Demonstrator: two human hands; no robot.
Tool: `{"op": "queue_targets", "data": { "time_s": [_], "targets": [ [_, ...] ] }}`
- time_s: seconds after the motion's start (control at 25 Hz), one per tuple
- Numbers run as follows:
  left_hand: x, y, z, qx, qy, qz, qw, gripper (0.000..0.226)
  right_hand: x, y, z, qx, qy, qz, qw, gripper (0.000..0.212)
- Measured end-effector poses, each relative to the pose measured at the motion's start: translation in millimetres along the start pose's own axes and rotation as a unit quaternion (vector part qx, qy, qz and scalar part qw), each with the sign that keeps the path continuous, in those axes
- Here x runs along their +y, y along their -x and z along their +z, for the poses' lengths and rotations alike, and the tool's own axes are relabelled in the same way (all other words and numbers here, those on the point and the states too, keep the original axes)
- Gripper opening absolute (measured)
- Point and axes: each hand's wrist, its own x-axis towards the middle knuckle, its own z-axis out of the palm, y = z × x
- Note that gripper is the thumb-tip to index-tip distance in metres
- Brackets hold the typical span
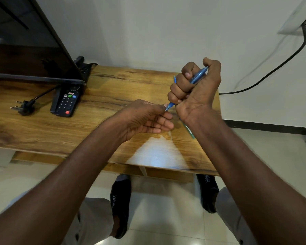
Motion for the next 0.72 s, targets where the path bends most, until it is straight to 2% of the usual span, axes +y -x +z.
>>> {"op": "queue_targets", "data": {
  "time_s": [0.16,0.32,0.48,0.64,0.72],
  "targets": [
    [-1.6,-1.4,1.0,0.003,0.002,-0.006,1.000,0.031,1.4,0.1,-0.9,0.021,-0.005,0.010,1.000,0.058],
    [-3.2,-4.1,1.3,0.007,0.007,-0.006,1.000,0.031,2.0,-0.5,-1.4,0.024,-0.013,-0.005,1.000,0.051],
    [-4.1,-4.9,-0.5,0.002,0.006,-0.005,1.000,0.030,4.5,0.1,-1.0,0.020,-0.003,0.001,1.000,0.061],
    [-3.8,-4.3,-0.1,-0.003,0.005,-0.006,1.000,0.031,1.6,-2.3,-1.8,0.034,-0.003,-0.001,0.999,0.050],
    [-3.0,-3.6,-0.4,-0.003,0.011,-0.004,1.000,0.033,1.1,-2.3,-2.5,0.029,0.004,0.018,0.999,0.051]
  ]
}}
